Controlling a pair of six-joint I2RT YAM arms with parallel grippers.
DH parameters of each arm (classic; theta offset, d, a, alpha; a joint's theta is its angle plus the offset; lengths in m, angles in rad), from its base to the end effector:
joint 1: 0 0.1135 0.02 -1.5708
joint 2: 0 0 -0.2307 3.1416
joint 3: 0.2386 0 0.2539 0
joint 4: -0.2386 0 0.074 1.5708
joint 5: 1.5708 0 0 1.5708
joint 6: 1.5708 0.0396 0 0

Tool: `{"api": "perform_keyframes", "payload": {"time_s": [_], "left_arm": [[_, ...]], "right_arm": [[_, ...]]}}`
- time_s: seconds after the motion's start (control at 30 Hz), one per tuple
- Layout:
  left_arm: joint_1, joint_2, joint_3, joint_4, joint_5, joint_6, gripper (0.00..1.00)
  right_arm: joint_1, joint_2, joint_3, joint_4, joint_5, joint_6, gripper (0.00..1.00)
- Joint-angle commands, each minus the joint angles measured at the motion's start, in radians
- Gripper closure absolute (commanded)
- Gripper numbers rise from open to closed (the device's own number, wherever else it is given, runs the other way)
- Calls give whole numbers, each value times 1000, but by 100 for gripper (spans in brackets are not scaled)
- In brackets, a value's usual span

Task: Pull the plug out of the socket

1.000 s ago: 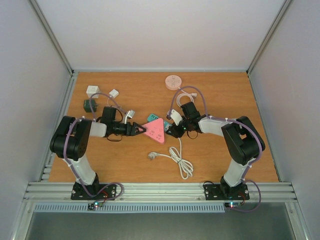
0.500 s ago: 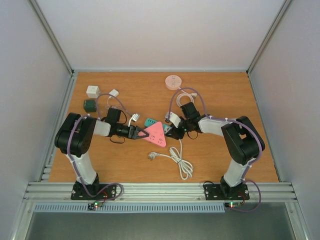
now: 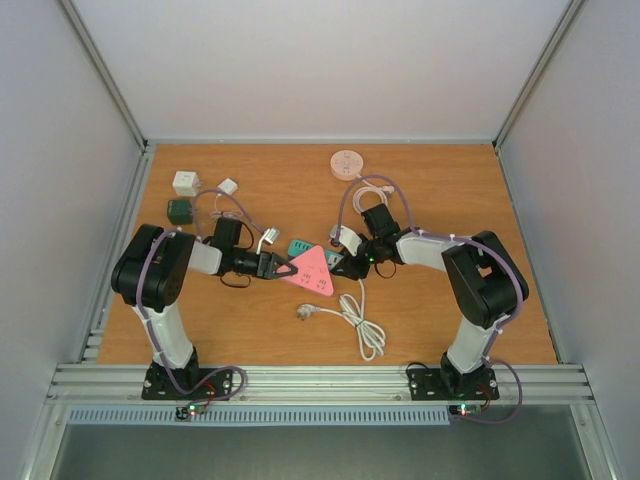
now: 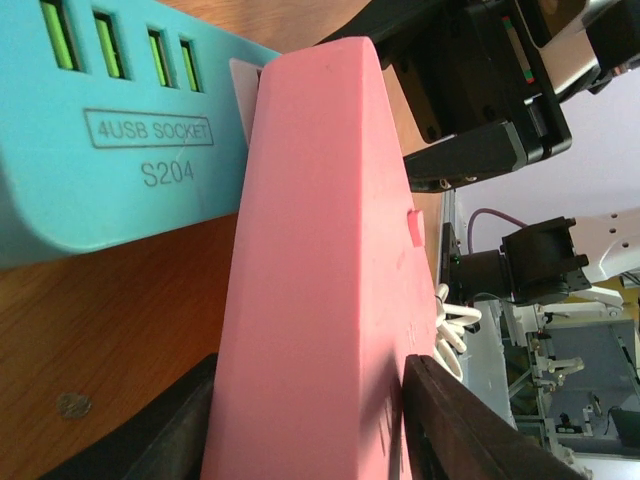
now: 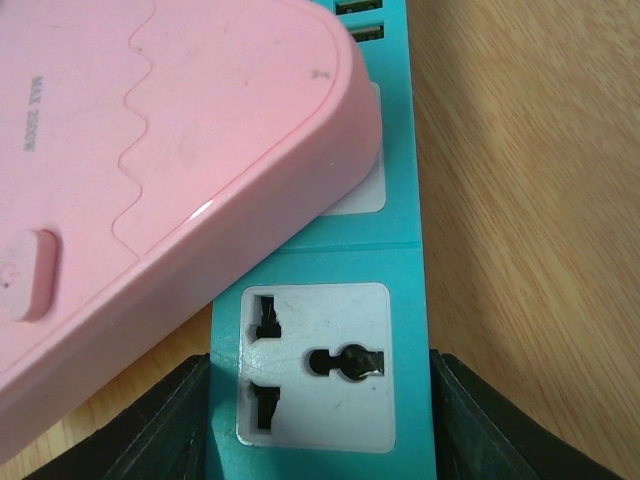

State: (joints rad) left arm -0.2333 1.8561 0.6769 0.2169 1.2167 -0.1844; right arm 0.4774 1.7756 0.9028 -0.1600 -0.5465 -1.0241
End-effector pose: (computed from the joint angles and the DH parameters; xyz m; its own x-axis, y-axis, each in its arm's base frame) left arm 0.2684 -0.1020 0.0578 -0.8951 0.1474 -0.4208 0.4452 0.2445 -0.8614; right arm 0.2807 0.1684 0.0963 0.1409 -0.7488 -0.6476 -0.9786 -0.0062 -0.2057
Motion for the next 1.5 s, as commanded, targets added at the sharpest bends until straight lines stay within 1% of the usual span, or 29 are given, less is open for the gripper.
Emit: {"api": "perform_keyframes", "payload": {"time_s": [0.0, 0.07, 0.2, 0.37, 0.47, 0.57, 0.83, 0.87, 0.9, 0.93, 1.0, 1.03, 1.07, 1.1, 1.23, 1.27, 1.3, 1.33, 1.37, 1.43, 1.47], "left_arm": [[-6, 15, -23, 96, 40, -10, 56], [-6, 2, -39, 128, 43, -13, 60], [-7, -18, -74, 198, 44, -16, 64], [-7, -15, -78, 217, 60, -14, 68], [-7, -17, -83, 236, 75, -27, 73], [-6, -23, -105, 333, 96, -88, 76], [-7, -38, -213, 814, 140, -391, 83], [-6, -30, -222, 883, 143, -448, 84], [-6, -18, -230, 960, 148, -502, 85], [-6, 4, -237, 1104, 152, -552, 86], [-4, 63, -253, 1431, 157, -751, 88], [-4, 99, -246, 1535, 162, -887, 89], [0, 114, -237, 1550, 160, -958, 92], [7, 115, -235, 1552, 145, -991, 93], [30, 106, -222, 1509, 123, -995, 95], [34, 98, -218, 1478, 119, -992, 96], [38, 88, -212, 1414, 115, -970, 96], [40, 66, -199, 1311, 109, -939, 98], [42, 36, -186, 1156, 96, -876, 99], [44, -48, -119, 578, 18, -625, 99], [40, -92, -51, 225, -37, -418, 99]], "right_arm": [[-7, 52, -5, -113, -10, -22, 75], [-11, 55, -2, -115, -12, -23, 75], [-21, 63, 12, -128, -28, -20, 76], [-28, 69, 19, -133, -33, -18, 76], [-30, 70, 19, -127, -28, -10, 76], [-29, 75, 19, -116, -18, 1, 76], [-29, 93, 14, -92, 9, 20, 76], [-29, 91, 16, -92, 10, 22, 76], [-30, 91, 17, -92, 9, 23, 76], [-32, 89, 19, -93, 8, 26, 76], [-38, 87, 23, -96, 6, 34, 76], [-42, 85, 26, -97, 5, 36, 76], [-46, 81, 29, -100, 5, 40, 76], [-51, 79, 35, -105, 6, 42, 76], [-72, 68, 41, -124, 15, 45, 76], [-77, 62, 39, -124, 19, 45, 76], [-82, 58, 39, -126, 21, 48, 76], [-87, 55, 39, -128, 24, 50, 76], [-91, 53, 40, -130, 25, 53, 76], [-98, 47, 38, -136, 25, 56, 76], [-100, 45, 36, -137, 24, 57, 76]]}}
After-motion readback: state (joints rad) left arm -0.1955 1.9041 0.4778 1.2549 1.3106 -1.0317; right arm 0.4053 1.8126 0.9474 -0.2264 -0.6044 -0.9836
